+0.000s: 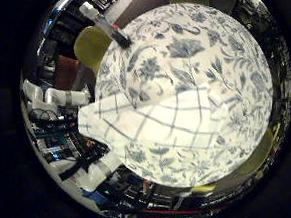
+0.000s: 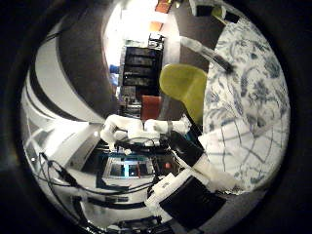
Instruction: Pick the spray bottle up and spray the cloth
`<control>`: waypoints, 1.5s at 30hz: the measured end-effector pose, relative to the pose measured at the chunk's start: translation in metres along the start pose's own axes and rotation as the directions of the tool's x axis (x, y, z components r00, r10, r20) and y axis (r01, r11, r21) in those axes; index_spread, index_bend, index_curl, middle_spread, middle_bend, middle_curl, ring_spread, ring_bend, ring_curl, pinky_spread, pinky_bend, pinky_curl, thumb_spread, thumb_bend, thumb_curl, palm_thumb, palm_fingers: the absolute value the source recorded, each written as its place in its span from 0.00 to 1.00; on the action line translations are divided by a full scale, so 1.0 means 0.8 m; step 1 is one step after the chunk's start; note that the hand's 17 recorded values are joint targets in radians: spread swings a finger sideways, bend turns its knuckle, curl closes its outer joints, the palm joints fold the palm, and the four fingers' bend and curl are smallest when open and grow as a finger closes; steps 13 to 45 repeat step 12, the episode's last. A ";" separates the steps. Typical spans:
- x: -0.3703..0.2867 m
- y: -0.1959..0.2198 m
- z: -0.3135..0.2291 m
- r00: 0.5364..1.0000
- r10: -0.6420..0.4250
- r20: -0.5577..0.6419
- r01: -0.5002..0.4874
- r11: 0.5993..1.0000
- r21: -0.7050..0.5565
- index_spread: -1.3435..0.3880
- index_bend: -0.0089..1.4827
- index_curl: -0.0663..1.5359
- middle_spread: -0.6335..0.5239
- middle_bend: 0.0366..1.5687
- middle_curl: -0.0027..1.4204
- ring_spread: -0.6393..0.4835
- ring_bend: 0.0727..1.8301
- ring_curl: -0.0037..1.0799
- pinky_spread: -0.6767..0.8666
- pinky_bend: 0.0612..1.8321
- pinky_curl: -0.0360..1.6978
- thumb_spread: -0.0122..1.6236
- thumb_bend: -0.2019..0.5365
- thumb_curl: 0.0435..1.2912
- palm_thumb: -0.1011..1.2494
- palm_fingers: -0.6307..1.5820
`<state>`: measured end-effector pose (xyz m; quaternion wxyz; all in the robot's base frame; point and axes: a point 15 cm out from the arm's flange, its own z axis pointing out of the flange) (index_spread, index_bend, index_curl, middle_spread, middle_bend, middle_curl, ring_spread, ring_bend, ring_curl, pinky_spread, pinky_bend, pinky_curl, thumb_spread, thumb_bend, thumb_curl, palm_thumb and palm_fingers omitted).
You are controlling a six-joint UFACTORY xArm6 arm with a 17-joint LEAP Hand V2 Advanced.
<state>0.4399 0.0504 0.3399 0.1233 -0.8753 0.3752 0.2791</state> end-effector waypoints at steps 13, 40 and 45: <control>0.022 0.056 -0.015 0.995 0.061 -0.084 -0.069 0.993 -0.098 0.65 0.11 0.23 0.65 0.17 0.23 0.76 0.11 0.22 0.70 0.13 0.20 0.64 0.24 0.24 0.53 0.35; 0.022 0.056 -0.015 0.995 0.061 -0.084 -0.069 0.993 -0.098 0.65 0.11 0.23 0.65 0.17 0.23 0.76 0.11 0.22 0.70 0.13 0.20 0.64 0.24 0.24 0.53 0.35; 0.022 0.056 -0.015 0.995 0.061 -0.084 -0.069 0.993 -0.098 0.65 0.11 0.23 0.65 0.17 0.23 0.76 0.11 0.22 0.70 0.13 0.20 0.64 0.24 0.24 0.53 0.35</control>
